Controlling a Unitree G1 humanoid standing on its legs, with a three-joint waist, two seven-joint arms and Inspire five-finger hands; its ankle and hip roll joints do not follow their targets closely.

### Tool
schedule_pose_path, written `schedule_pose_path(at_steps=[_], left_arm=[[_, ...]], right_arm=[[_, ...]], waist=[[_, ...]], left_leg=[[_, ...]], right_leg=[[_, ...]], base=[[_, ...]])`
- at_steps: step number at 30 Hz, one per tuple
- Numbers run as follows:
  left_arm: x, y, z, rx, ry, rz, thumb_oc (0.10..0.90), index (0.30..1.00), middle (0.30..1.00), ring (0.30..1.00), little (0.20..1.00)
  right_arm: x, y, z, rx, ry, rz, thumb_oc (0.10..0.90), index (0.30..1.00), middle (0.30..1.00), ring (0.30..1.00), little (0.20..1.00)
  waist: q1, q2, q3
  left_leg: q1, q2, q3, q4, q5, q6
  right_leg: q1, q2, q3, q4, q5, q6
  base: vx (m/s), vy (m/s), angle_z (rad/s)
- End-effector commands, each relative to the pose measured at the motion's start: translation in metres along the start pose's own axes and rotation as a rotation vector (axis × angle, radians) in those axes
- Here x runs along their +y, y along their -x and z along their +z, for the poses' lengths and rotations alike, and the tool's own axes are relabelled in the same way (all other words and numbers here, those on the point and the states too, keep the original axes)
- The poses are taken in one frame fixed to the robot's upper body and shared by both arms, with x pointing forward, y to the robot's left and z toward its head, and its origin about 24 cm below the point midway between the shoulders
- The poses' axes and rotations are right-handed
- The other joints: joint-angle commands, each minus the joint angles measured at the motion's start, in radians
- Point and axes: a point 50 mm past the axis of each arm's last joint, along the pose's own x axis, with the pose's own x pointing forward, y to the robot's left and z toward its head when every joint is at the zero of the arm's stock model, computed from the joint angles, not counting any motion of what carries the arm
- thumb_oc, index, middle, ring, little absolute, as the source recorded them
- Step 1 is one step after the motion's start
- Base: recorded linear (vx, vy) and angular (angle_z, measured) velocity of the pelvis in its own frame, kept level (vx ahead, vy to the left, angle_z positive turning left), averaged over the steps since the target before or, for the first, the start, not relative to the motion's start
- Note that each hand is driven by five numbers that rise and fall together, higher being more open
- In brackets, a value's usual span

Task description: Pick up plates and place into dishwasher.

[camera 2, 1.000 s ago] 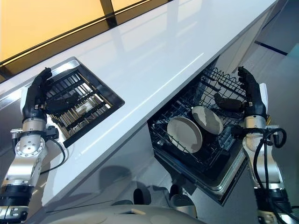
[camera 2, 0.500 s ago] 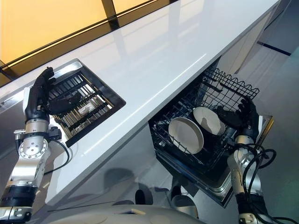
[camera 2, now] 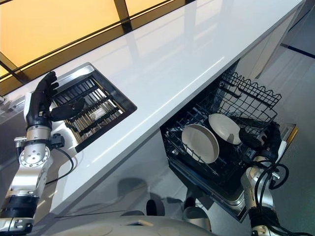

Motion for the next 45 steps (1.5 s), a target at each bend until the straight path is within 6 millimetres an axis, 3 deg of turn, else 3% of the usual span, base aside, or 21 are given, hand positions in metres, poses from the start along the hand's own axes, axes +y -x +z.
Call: schedule_pose_path(at_steps=[1,8,14,24,31,40,45], left_arm=[[0.025,-0.025,0.042,-0.23,-0.023,0.072,0.8,0.9,0.9,0.9,0.9],[0.031,-0.028,0.046,-0.245,-0.029,0.07,0.8,0.9,0.9,0.9,0.9],[0.033,-0.034,0.055,-0.278,-0.029,0.07,0.8,0.9,0.9,0.9,0.9],[0.037,-0.045,0.08,-0.369,-0.004,0.105,0.8,0.9,0.9,0.9,0.9],[0.039,-0.051,0.1,-0.428,0.018,0.116,0.8,0.9,0.9,0.9,0.9],[0.04,-0.055,0.111,-0.479,0.038,0.13,0.8,0.9,0.9,0.9,0.9],[0.039,-0.059,0.116,-0.496,0.037,0.13,0.8,0.9,0.9,0.9,0.9]], right_arm=[[0.003,-0.016,0.05,-0.24,-0.095,-0.007,0.8,0.9,0.9,0.9,0.9],[-0.004,-0.02,0.036,-0.163,-0.056,0.019,0.8,0.9,0.9,0.9,0.9],[-0.008,-0.028,0.038,-0.15,-0.025,0.028,0.8,0.9,0.9,0.9,0.9],[-0.012,-0.051,0.047,-0.083,0.004,-0.001,0.8,0.9,0.9,0.9,0.9],[-0.019,-0.064,0.049,0.026,-0.163,-0.074,0.8,0.9,0.9,0.9,0.9],[-0.006,-0.073,0.073,-0.012,-0.398,0.003,0.8,0.9,0.9,0.9,0.9],[0.01,-0.072,0.104,-0.157,-0.535,0.159,0.8,0.9,0.9,0.9,0.9]], waist=[[0.007,0.01,-0.026],[0.006,0.013,-0.011],[0.01,0.021,0.007],[0.023,0.063,0.073],[0.032,0.096,0.117],[0.038,0.107,0.181],[0.036,0.104,0.204]], left_leg=[[0.012,-0.076,0.02,0.006,-0.118,0.034],[0.009,-0.075,0.019,0.006,-0.115,0.031],[0.001,-0.074,0.014,0.006,-0.108,0.03],[-0.055,-0.08,-0.006,0.012,-0.088,0.022],[-0.09,-0.082,-0.015,0.03,-0.079,0.017],[-0.141,-0.085,-0.025,0.082,-0.087,0.021],[-0.155,-0.085,-0.029,0.092,-0.086,0.023]], right_leg=[[-0.021,0.034,-0.033,0.074,-0.103,0.044],[-0.025,0.034,-0.032,0.079,-0.104,0.044],[-0.039,0.032,-0.032,0.09,-0.105,0.042],[-0.097,0.023,-0.031,0.123,-0.116,0.028],[-0.13,0.013,-0.04,0.162,-0.134,0.011],[-0.183,0.007,-0.041,0.223,-0.152,-0.009],[-0.198,0.008,-0.04,0.232,-0.151,-0.013]], base=[[0.0,0.0,0.0],[0.0,-0.005,0.0],[0.02,-0.03,0.01],[-0.02,-0.017,0.05],[-0.01,-0.003,0.04],[-0.01,-0.004,0.01],[0.0,0.0,0.0]])
